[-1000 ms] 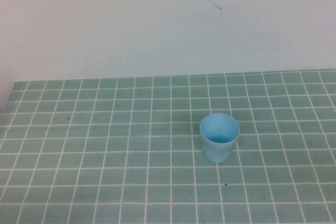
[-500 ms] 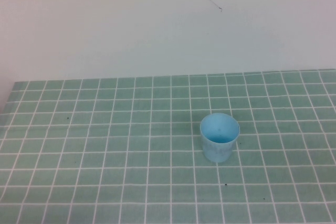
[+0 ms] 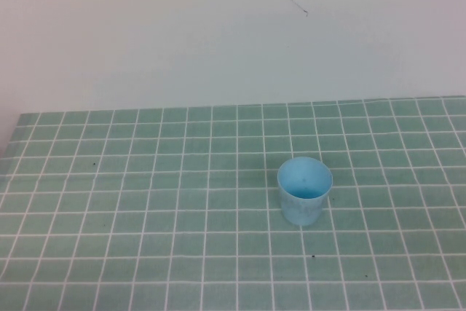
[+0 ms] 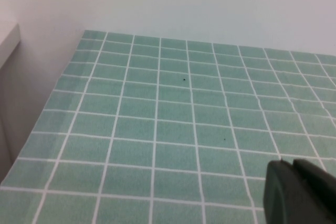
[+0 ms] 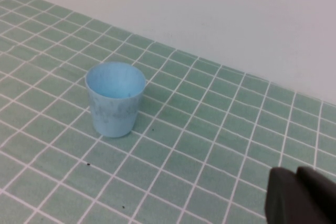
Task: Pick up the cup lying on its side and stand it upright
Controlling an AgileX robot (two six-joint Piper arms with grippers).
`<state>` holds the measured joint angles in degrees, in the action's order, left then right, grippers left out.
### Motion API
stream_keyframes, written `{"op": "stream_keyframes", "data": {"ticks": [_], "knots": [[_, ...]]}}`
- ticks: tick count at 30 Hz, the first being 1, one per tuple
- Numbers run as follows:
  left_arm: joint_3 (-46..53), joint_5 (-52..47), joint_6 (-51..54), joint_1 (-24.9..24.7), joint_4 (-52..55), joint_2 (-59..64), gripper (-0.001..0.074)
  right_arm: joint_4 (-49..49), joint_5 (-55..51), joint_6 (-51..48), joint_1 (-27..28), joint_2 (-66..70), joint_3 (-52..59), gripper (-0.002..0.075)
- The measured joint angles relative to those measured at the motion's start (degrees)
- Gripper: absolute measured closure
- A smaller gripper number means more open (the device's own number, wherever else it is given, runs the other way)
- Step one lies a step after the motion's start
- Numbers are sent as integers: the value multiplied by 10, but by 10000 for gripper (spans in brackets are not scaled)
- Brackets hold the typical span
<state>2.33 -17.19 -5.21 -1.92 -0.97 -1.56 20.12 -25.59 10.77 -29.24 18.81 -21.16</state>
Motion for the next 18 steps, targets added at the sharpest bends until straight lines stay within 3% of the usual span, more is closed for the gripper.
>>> {"op": "stream_keyframes", "data": {"ticks": [10,13,18], "knots": [[0,0,0,0,-2,0,735,35,19,0,0,-11,19,706],[0,0,0,0,-6,0,735,71,48,19,55,-65,45,706],[0,0,0,0,-7,0,735,11,80,-33,179,-154,92,706]]}}
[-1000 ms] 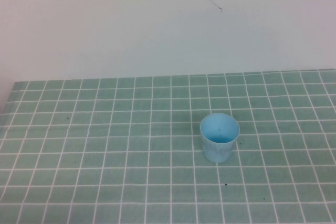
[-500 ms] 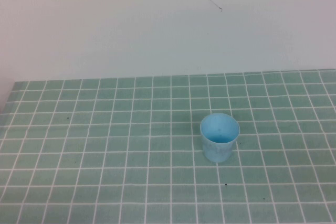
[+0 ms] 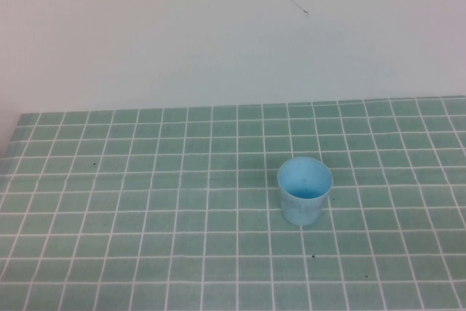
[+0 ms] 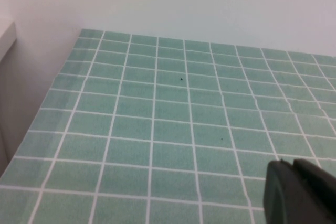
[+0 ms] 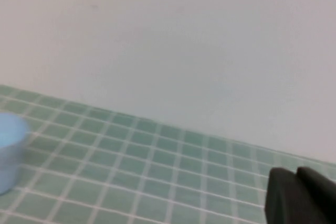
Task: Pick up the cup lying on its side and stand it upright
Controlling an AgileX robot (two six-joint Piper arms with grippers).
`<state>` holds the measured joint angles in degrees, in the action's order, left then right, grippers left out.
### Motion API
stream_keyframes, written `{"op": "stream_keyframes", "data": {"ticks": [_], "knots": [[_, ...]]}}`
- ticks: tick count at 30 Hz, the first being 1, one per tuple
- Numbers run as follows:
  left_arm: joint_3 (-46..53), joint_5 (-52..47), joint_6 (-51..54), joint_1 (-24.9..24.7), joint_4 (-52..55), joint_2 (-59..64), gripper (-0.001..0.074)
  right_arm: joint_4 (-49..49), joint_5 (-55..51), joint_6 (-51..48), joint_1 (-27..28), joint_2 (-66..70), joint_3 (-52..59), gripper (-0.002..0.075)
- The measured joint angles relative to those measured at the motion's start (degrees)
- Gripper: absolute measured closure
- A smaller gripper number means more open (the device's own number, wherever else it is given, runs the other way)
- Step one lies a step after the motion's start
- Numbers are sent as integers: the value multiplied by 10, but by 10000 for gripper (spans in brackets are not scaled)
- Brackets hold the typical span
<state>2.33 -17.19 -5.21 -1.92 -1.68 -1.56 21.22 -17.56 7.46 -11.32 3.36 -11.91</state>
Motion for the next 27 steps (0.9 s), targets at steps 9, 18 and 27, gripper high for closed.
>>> {"op": "stream_keyframes", "data": {"ticks": [9,18,27], "knots": [[0,0,0,0,-2,0,735,-115,-20,-54,138,-37,123,707],[0,0,0,0,-2,1,735,-170,-7,-75,148,-37,121,713],[0,0,0,0,-2,1,735,-176,-6,-75,148,-37,121,714]]}}
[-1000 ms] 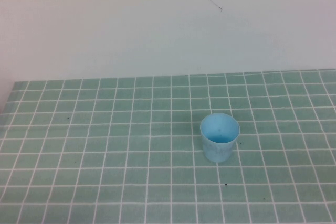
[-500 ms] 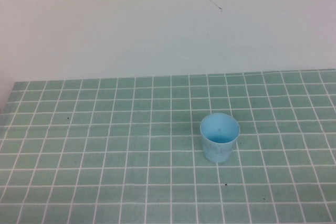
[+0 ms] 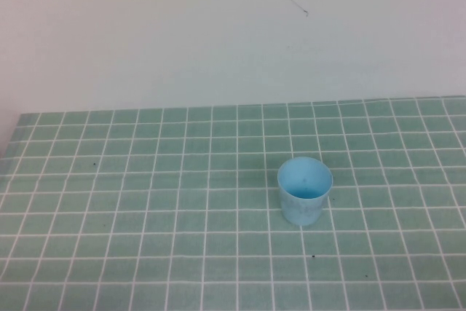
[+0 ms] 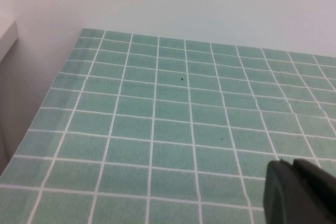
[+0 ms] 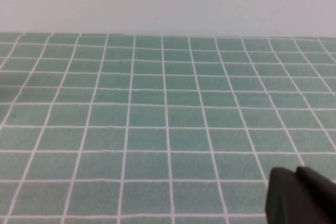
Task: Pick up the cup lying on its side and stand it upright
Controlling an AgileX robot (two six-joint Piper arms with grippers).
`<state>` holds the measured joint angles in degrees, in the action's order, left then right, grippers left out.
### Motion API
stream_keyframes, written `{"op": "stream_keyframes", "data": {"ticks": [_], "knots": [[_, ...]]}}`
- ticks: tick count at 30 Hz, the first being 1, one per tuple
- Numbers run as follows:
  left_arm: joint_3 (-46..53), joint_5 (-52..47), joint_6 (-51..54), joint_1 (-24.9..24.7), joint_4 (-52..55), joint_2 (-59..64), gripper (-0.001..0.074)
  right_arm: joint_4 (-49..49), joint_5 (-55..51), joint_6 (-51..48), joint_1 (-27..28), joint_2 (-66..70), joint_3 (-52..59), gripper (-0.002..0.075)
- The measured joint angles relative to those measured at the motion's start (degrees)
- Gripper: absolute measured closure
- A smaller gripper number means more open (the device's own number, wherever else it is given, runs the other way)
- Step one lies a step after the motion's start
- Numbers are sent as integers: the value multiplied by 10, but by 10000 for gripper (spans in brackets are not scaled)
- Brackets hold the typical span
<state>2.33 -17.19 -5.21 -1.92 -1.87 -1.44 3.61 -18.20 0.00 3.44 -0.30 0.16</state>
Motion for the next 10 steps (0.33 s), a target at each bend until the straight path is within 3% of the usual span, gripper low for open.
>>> {"op": "stream_keyframes", "data": {"ticks": [10], "knots": [[0,0,0,0,0,0,735,-40,-11,0,-2,0,0,714]]}}
